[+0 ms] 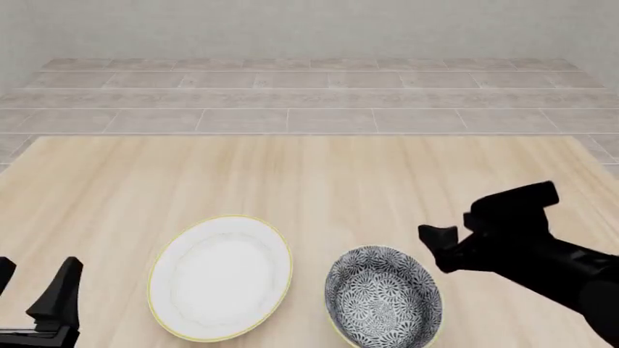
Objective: Put the bowl on the plate.
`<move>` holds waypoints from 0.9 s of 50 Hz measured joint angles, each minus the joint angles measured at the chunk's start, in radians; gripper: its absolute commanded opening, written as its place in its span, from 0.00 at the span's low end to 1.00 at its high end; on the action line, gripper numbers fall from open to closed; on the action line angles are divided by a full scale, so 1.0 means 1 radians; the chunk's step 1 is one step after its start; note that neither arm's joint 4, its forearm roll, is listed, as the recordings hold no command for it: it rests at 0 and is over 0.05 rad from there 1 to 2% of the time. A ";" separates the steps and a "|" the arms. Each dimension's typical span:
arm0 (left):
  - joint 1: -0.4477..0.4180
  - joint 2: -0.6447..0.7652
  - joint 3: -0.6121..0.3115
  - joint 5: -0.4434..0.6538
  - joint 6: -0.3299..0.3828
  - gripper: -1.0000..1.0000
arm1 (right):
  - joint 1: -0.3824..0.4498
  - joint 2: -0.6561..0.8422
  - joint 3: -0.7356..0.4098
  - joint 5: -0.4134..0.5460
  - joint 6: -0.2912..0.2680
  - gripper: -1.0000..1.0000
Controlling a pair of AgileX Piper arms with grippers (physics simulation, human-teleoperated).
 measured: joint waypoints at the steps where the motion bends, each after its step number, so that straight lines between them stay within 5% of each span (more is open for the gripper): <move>1: 0.000 0.000 0.000 0.000 0.000 1.00 | 0.000 -0.001 0.002 0.002 0.001 1.00; 45: 0.000 0.000 0.000 0.000 0.000 1.00 | 0.044 0.049 0.091 -0.014 0.099 1.00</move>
